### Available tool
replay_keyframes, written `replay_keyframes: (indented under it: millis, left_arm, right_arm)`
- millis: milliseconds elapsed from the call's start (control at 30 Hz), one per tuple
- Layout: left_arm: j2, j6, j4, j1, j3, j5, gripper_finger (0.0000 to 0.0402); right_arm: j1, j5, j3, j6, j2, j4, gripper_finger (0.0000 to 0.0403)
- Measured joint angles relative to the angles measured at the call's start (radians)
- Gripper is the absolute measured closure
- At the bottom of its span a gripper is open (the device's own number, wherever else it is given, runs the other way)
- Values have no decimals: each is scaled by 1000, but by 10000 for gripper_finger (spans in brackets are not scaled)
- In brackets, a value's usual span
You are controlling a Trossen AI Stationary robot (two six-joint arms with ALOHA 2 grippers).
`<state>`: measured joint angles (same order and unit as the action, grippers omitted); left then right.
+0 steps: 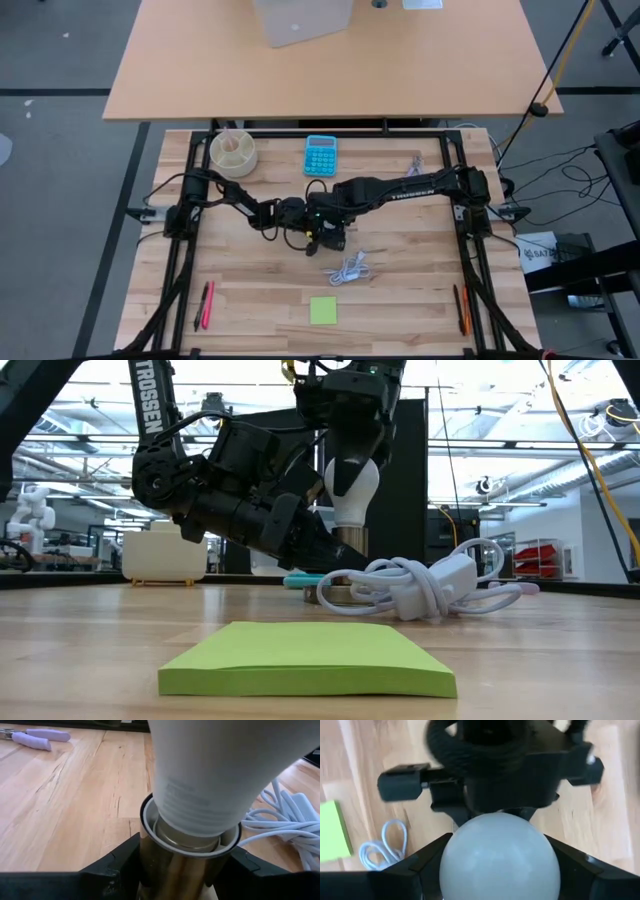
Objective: Screw lightbulb
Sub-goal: Remove the lightbulb from the lamp
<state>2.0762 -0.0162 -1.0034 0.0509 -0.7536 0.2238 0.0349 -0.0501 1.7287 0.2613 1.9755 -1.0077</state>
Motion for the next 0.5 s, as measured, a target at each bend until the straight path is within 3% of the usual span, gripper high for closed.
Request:
replay_keyframes:
  millis: [500]
  left_arm:
    - [0, -2, 0, 1, 0, 0, 204]
  right_arm:
    - [-1, 8, 0, -730, -1, -9, 134]
